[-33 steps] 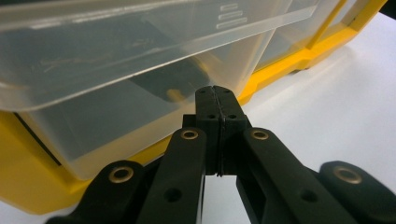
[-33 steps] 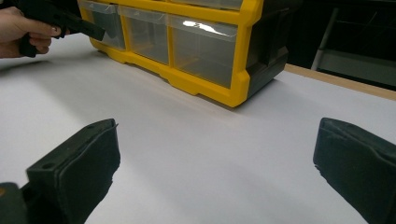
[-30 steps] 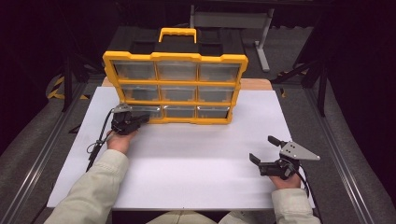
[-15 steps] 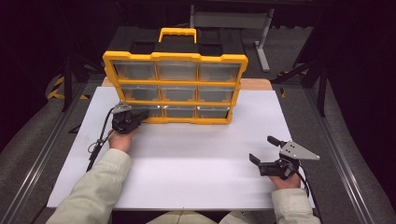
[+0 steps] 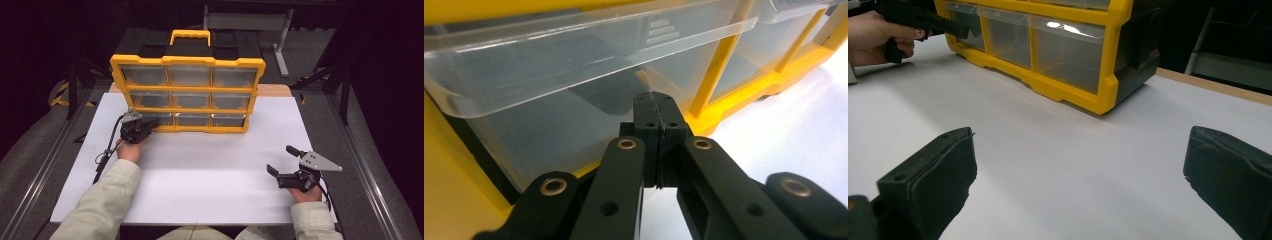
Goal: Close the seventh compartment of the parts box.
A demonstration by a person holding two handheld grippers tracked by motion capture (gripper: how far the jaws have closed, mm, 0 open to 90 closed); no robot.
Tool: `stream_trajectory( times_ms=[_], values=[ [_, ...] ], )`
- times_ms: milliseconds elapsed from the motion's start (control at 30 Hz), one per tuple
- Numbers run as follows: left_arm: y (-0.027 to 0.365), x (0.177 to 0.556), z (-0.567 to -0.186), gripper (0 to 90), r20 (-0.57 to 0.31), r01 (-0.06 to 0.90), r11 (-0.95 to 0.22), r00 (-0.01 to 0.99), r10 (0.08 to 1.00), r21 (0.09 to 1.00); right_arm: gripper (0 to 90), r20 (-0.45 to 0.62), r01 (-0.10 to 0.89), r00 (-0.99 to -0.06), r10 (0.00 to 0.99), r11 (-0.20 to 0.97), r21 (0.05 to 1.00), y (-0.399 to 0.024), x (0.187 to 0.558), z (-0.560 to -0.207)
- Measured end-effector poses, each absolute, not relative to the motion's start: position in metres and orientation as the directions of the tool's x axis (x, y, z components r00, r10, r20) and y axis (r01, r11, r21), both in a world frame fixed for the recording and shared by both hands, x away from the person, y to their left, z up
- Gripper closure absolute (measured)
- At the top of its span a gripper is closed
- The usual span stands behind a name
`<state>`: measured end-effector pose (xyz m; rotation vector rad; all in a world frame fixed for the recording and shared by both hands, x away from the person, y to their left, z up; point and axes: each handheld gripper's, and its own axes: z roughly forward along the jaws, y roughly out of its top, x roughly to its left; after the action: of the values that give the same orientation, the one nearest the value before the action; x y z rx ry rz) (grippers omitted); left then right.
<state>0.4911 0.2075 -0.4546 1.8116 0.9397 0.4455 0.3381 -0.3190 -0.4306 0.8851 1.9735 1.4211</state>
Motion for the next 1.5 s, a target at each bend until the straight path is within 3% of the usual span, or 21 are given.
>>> stream_trajectory(
  times_ms=[267, 300, 400, 500, 600, 700, 900, 1167, 1500],
  values=[
    [0.211, 0.485, -0.446, 89.0, -0.115, 0.394, -0.206, 0.653, 0.748, 0.896, 1.5, -0.048, 0.193, -0.638, 0.768, 0.22, 0.956, -0.318, 0.341, -0.431],
    [0.211, 0.483, -0.444, 85.3, -0.119, 0.396, -0.214, 0.666, 0.737, 0.893, 1.5, -0.05, 0.189, -0.64, 0.767, 0.22, 0.957, -0.318, 0.341, -0.43],
    [0.213, 0.479, -0.438, 60.4, -0.145, 0.406, -0.202, 0.677, 0.722, 0.891, 1.5, -0.047, 0.19, -0.635, 0.771, 0.215, 0.958, -0.319, 0.34, -0.43],
    [0.217, 0.469, -0.427, 43.7, -0.173, 0.411, -0.191, 0.698, 0.695, 0.891, 1.5, -0.049, 0.187, -0.635, 0.771, 0.215, 0.959, -0.32, 0.34, -0.429],
    [0.217, 0.463, -0.421, 36.8, -0.156, 0.384, -0.195, 0.713, 0.684, 0.902, 1.5, -0.048, 0.187, -0.634, 0.772, 0.213, 0.959, -0.32, 0.34, -0.429],
    [0.217, 0.452, -0.413, 23.7, -0.132, 0.354, -0.207, 0.731, 0.669, 0.912, 1.5, -0.047, 0.185, -0.635, 0.771, 0.211, 0.96, -0.32, 0.34, -0.427],
    [0.224, 0.428, -0.4, 12.2, -0.139, 0.328, -0.18, 0.748, 0.649, 0.927, 1.5, -0.047, 0.182, -0.64, 0.767, 0.21, 0.961, -0.32, 0.34, -0.425],
    [0.242, 0.403, -0.404, 5.2, -0.146, 0.312, -0.142, 0.741, 0.655, 0.939, 1.5, -0.05, 0.179, -0.639, 0.767, 0.212, 0.961, -0.32, 0.34, -0.425],
    [0.264, 0.372, -0.404, 5.1, -0.154, 0.28, -0.087, 0.731, 0.665, 0.956, 1.5, -0.057, 0.179, -0.648, 0.759, 0.225, 0.958, -0.32, 0.34, -0.423]
  ],
)
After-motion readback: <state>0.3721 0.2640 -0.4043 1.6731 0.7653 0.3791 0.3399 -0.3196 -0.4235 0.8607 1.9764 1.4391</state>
